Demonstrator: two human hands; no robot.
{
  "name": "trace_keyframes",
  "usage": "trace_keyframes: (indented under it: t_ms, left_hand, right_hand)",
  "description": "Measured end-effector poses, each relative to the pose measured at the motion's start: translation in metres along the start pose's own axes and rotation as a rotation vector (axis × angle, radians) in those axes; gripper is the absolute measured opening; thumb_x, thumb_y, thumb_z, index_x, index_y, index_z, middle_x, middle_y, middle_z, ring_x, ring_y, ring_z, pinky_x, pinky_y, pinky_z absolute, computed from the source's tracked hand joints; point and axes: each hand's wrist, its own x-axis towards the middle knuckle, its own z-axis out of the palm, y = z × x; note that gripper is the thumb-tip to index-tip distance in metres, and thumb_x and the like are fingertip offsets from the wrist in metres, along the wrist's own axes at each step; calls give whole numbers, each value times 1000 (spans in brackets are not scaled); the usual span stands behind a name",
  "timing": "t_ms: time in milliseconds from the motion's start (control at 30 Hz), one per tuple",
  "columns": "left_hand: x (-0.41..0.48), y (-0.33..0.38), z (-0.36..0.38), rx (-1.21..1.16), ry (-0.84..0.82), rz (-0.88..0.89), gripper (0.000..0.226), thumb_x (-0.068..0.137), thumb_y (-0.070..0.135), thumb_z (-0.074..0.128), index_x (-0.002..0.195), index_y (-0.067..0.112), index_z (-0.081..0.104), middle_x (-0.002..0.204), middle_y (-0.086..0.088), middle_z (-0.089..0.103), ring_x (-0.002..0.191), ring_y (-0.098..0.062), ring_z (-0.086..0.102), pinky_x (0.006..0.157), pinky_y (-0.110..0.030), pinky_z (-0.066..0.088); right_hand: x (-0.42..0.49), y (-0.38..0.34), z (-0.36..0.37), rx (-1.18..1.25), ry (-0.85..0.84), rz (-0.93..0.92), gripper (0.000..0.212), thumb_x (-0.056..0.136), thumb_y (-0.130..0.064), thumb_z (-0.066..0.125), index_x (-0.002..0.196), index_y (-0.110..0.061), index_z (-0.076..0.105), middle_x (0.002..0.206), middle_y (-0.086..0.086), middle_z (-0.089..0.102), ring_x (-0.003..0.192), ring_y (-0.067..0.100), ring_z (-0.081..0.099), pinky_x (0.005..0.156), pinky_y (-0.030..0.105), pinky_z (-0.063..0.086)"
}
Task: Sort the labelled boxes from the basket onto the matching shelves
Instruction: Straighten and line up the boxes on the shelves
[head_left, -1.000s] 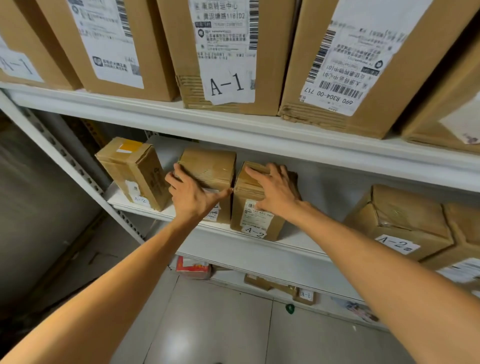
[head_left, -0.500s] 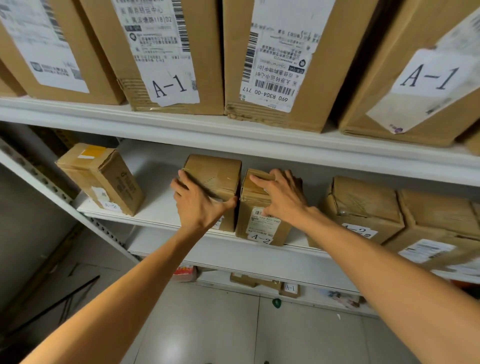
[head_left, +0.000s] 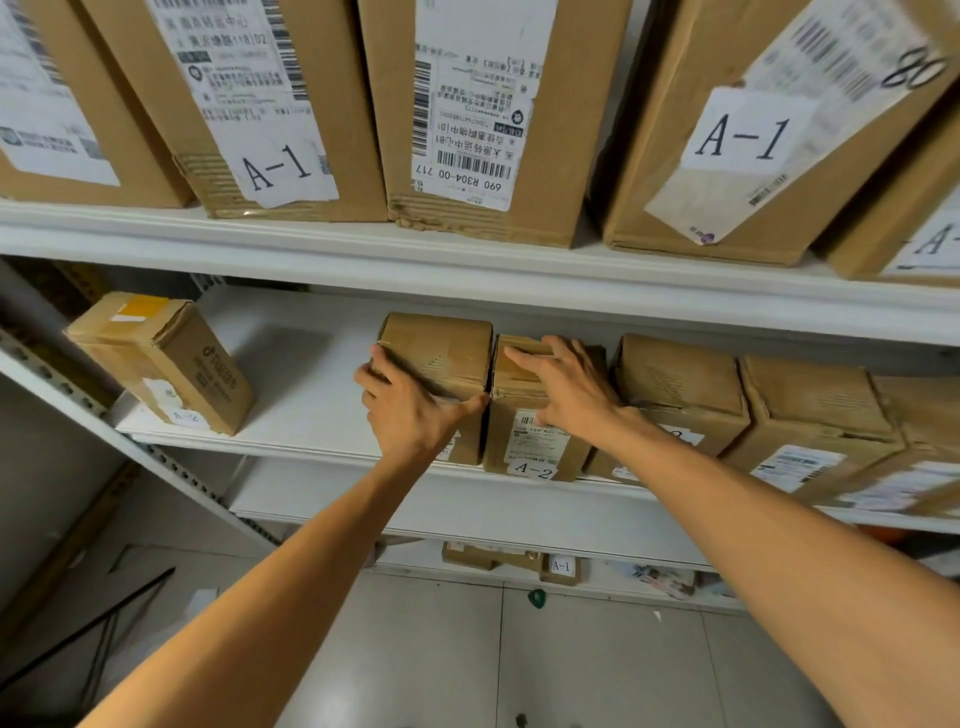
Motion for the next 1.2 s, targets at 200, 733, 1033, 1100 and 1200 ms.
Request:
trace_keyframes:
  t_ms: [200, 733, 1033, 1100, 1200]
  left_hand:
    - [-2, -14, -10, 115, -24, 91, 128, 55, 56, 86, 150, 15, 9, 155, -17, 6, 144, -40, 7, 117, -57, 14]
    - [6, -24, -35, 561, -186, 636, 102, 78, 52, 70, 153, 22, 8, 152, -11, 20, 142, -31, 14, 119, -42, 11]
    - [24, -71, -121, 556, -71, 427, 94, 79, 46, 72, 150, 12, 21, 155, -18, 15, 142, -36, 18, 116, -42, 22]
    - [31, -92, -147, 613, -28, 384, 91, 78, 45, 72, 148, 9, 25, 150, -20, 22, 137, -38, 25, 113, -44, 28]
    - [45, -126, -188, 625, 75, 330, 90, 73, 38, 78, 142, 3, 33, 137, -24, 35, 121, -41, 38, 103, -50, 38]
  right_hand:
    - [-8, -1, 15, -106, 52, -82, 95, 85, 8, 60, 154, -30, 7, 162, 11, 0, 149, 32, -1, 121, 46, 11]
    - [-22, -36, 18, -170, 112, -23, 77, 92, -24, 58, 154, -15, 14, 159, 13, 16, 147, 34, 12, 119, 47, 17]
    - [-12, -139, 19, -186, 187, -434, 53, 90, -24, 56, 137, -8, 38, 134, 13, 42, 121, 27, 40, 94, 37, 42]
    - [-8, -161, 25, -186, 136, -468, 43, 89, -23, 54, 128, -6, 45, 130, 15, 44, 119, 29, 41, 90, 37, 41]
    - [-1, -195, 37, -219, 56, -528, 37, 90, -23, 52, 123, -5, 47, 124, 15, 45, 114, 30, 45, 81, 35, 39]
